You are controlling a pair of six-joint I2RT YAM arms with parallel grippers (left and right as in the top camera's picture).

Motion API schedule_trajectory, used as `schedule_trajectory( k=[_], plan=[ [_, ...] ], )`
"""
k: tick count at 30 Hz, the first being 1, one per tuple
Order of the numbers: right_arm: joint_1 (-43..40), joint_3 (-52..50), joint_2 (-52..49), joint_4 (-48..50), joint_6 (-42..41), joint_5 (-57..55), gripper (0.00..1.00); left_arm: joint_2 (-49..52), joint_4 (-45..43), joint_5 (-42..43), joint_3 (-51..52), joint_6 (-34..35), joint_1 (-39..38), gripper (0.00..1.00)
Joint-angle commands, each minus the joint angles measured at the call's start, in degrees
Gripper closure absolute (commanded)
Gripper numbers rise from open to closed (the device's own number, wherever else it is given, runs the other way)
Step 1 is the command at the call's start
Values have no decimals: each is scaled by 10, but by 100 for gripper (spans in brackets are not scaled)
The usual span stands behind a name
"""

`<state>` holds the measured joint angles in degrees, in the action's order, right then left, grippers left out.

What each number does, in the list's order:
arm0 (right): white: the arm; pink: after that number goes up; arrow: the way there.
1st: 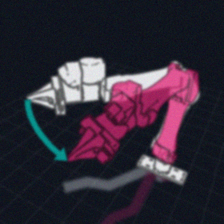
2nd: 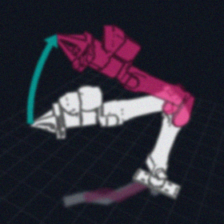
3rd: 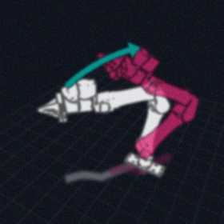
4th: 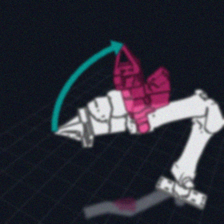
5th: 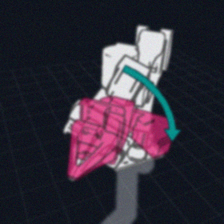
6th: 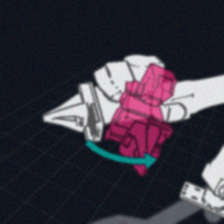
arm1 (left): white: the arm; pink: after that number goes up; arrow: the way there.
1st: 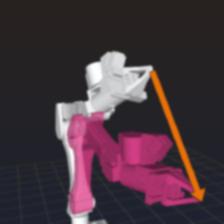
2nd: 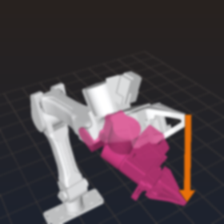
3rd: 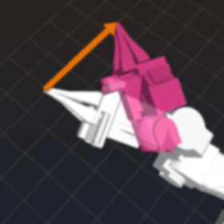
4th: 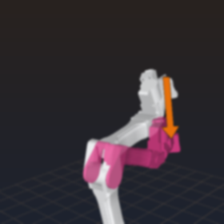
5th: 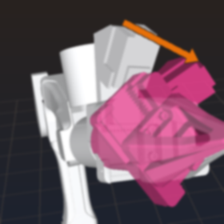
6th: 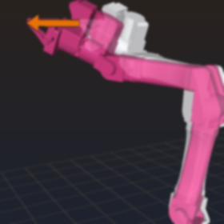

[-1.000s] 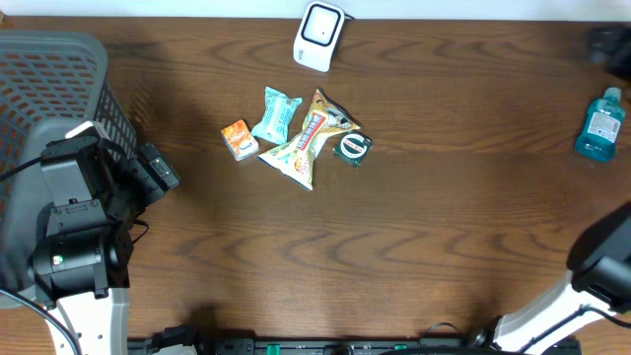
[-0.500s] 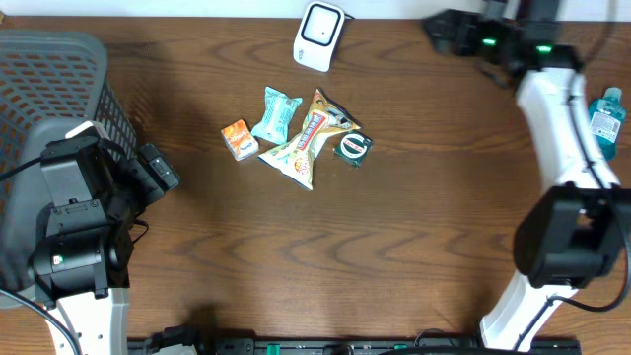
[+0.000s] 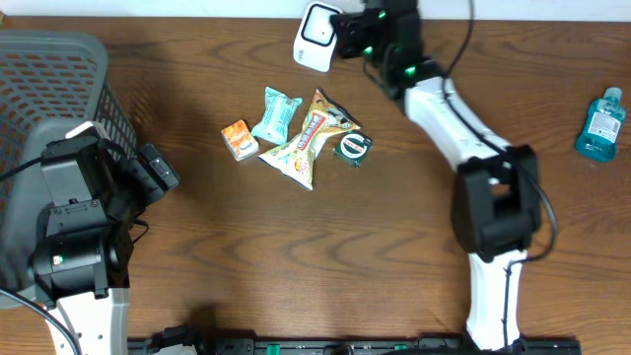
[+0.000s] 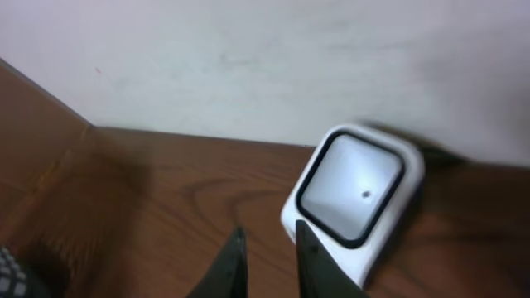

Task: Scan the item barcode

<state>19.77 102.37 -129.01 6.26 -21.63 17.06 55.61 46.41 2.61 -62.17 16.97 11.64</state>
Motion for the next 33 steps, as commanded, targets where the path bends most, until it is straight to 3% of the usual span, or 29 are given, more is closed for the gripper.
schedule_trajectory(
  k=[1, 8, 15, 33],
  plan=[
    [19, -2, -33, 14, -41, -13, 87, 1, 1, -7, -3, 5, 3, 2],
    [31, -2, -68, 13, -41, -14, 88, 1, 1, -7, -3, 5, 3, 2],
    [29, -2, -82, -12, -48, -63, 99, 1, 1, -7, -3, 5, 3, 2],
    [28, -2, -100, -5, -47, -91, 99, 1, 1, -7, -3, 5, 3, 2]
  ],
)
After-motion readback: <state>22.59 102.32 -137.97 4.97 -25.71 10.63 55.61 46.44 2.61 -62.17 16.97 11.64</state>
